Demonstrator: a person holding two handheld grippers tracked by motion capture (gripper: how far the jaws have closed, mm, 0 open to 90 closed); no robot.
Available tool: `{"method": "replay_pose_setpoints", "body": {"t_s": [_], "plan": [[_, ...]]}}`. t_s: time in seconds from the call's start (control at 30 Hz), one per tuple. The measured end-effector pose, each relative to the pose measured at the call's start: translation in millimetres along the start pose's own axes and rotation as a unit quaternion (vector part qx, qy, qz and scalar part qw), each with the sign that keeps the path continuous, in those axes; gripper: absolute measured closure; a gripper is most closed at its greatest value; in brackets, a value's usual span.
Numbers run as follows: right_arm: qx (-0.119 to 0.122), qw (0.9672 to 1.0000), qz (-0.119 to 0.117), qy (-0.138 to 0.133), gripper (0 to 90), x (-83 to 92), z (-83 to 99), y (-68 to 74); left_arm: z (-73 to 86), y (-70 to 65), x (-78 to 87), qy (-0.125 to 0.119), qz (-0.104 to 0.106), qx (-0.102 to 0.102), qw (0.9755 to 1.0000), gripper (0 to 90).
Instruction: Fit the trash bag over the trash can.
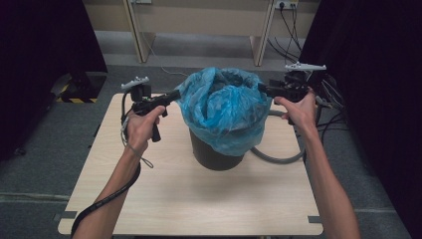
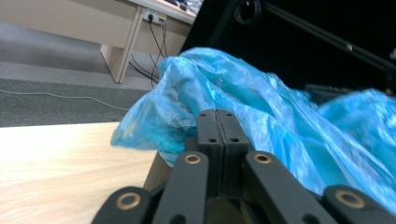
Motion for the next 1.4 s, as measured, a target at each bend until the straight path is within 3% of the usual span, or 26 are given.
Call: {"method": "replay_pose_setpoints", "body": {"t_s": [0.2, 0.37, 0.5, 0.57, 0.67, 0.77, 0.9, 1.0, 1.1, 1.2, 1.4], "plan": [[0.001, 1.0, -0.002, 0.001, 45.9, 1.1, 1.3, 1.9, 17.9, 0.9, 16.9, 0.013, 0.01, -0.043, 0.999, 89.8], [0.003, 1.0, -0.005, 0.003, 45.5, 1.4, 4.9, 3.3, 60.1, 23.2, 19.3, 0.056, -0.015, -0.086, 0.9946, 89.8], [0.001, 1.0, -0.004, 0.008, 45.9, -2.2, 9.1, 2.0, 95.7, 56.2, 6.6, 0.085, -0.05, -0.088, 0.9913, 89.8], [-0.001, 0.9999, -0.006, 0.009, 46.0, -4.4, 10.7, 2.5, 112.0, 74.8, -2.4, 0.098, -0.079, -0.097, 0.9872, 89.8], [-0.003, 0.9999, -0.01, 0.008, 46.0, -6.8, 12.0, 3.9, 134.5, 93.0, -15.1, 0.108, -0.088, -0.08, 0.987, 89.8], [-0.004, 0.9999, -0.012, 0.007, 46.1, -8.1, 13.3, 4.9, 153.0, 100.7, -23.1, 0.113, -0.088, -0.067, 0.9874, 89.8], [-0.007, 0.9998, -0.016, -0.004, 45.9, -2.5, 13.4, 7.9, 156.1, 97.8, -23.5, 0.101, -0.076, -0.047, 0.9909, 89.4], [-0.011, 0.9997, -0.023, -0.006, 45.3, 3.9, 15.2, 10.6, 149.4, 80.9, -16.9, 0.086, -0.055, -0.061, 0.9929, 89.1], [-0.022, 0.9989, -0.04, -0.008, 51.3, 5.9, 17.1, 15.3, 147.5, 59.6, -12.1, 0.082, -0.041, -0.095, 0.9913, 88.1], [-0.01, 0.999, -0.042, -0.011, 63.3, 7.2, 18.5, 18.5, 151.6, 44.6, -7.8, 0.083, -0.023, -0.103, 0.9909, 87.7], [0.011, 0.9978, -0.057, -0.033, 84.1, 30.2, 19.4, 23.4, 163.4, 38.2, -0.9, 0.087, -0.017, -0.116, 0.9893, 87.8]]}}
Point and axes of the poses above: each handheld gripper's, and its own axes: x roughly backward along the jaws, z roughly out of its underside, y roughly to its left, the point moved 9 cm from there along -x, roughly forward along the jaws, and after that the axes turned 9 degrees about -z, right-handed, at the moved point
